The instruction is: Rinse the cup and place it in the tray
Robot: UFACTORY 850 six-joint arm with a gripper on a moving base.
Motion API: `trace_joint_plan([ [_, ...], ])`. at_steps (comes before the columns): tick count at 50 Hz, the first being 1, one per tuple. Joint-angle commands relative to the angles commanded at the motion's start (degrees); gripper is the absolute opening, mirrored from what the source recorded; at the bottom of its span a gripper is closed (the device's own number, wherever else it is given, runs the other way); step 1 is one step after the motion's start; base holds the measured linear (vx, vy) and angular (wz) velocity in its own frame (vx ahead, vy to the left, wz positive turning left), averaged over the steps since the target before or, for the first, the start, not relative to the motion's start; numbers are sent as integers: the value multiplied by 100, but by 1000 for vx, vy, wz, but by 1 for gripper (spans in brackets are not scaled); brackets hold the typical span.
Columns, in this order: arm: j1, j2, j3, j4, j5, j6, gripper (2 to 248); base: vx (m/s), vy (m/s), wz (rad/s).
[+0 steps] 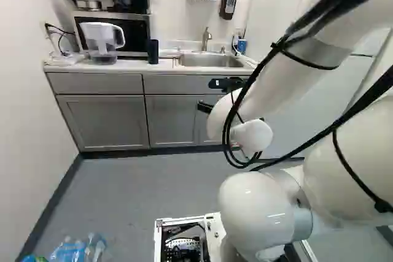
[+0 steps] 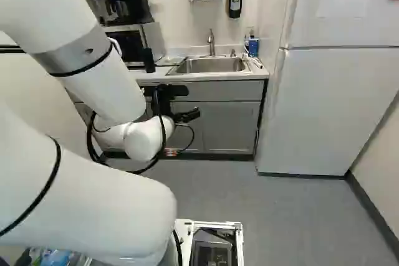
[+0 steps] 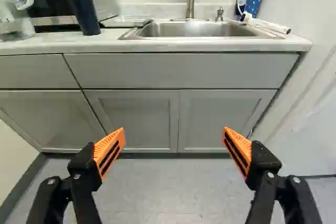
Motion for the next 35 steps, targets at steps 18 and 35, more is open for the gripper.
trace_joint_plan([
  [18,0,-236,-526,0,0,0,247,0,0,0],
  [35,0,-251,-785,0,0,0,247,0,0,0],
])
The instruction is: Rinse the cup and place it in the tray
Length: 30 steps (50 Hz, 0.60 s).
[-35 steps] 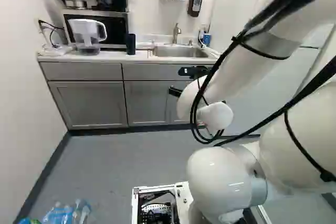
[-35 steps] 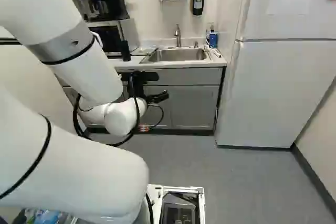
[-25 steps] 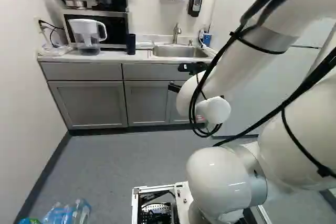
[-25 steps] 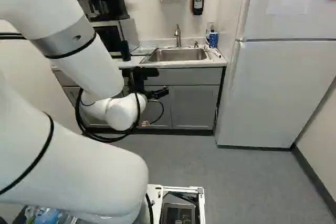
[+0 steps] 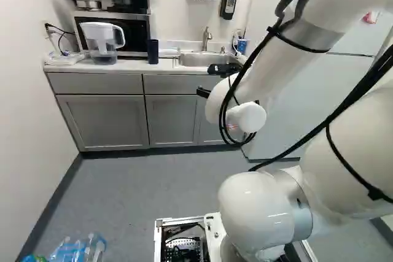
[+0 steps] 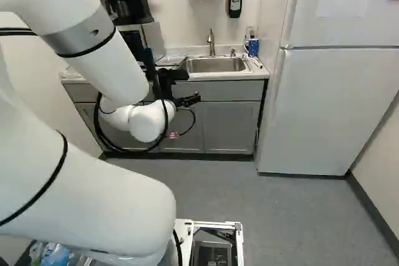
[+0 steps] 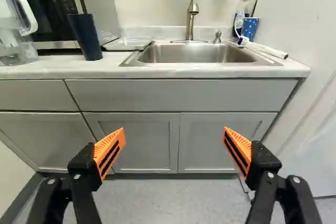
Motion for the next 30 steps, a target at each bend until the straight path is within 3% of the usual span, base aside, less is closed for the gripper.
trace_joint_plan([
  [30,0,-162,-562,0,-22,0,247,0,0,0],
])
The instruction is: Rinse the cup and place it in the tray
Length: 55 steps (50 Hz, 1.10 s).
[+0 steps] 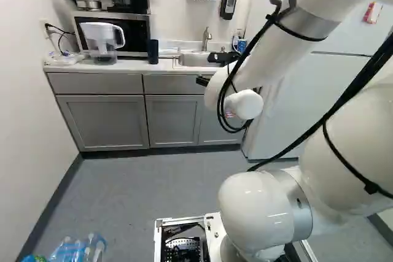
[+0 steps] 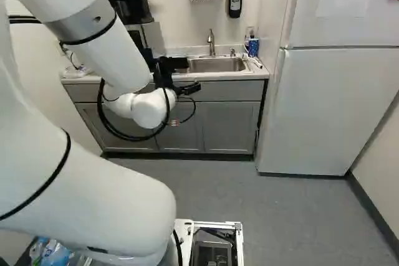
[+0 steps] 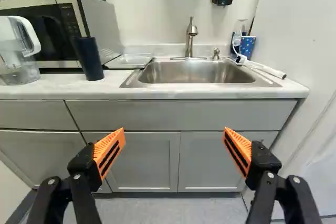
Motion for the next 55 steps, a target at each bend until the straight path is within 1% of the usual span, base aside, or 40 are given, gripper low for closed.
trace_joint_plan([
  [19,0,-172,-412,0,-125,0,247,0,0,0],
  [55,0,-448,-1142,0,-580,0,247,0,0,0],
])
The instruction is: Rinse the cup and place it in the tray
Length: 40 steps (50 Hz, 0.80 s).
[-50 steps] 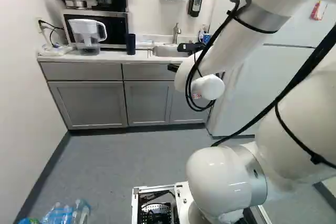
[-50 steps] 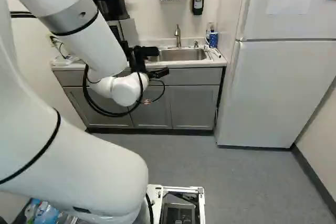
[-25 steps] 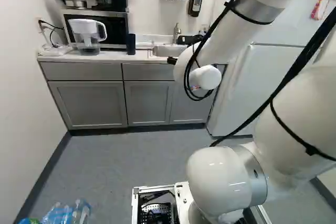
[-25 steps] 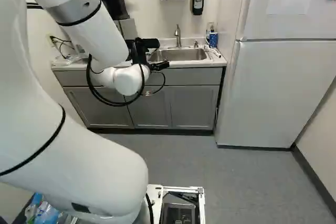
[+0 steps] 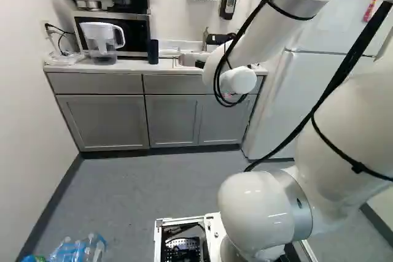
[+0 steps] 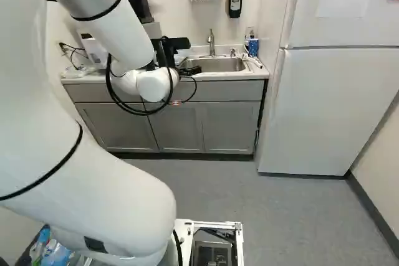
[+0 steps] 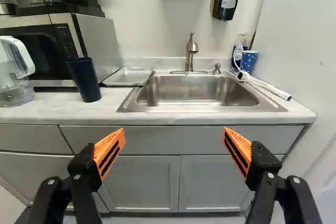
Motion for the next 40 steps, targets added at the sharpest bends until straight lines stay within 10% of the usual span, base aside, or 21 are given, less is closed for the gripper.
trace_joint_plan([
  [40,0,-83,-590,0,-538,0,247,0,0,0],
])
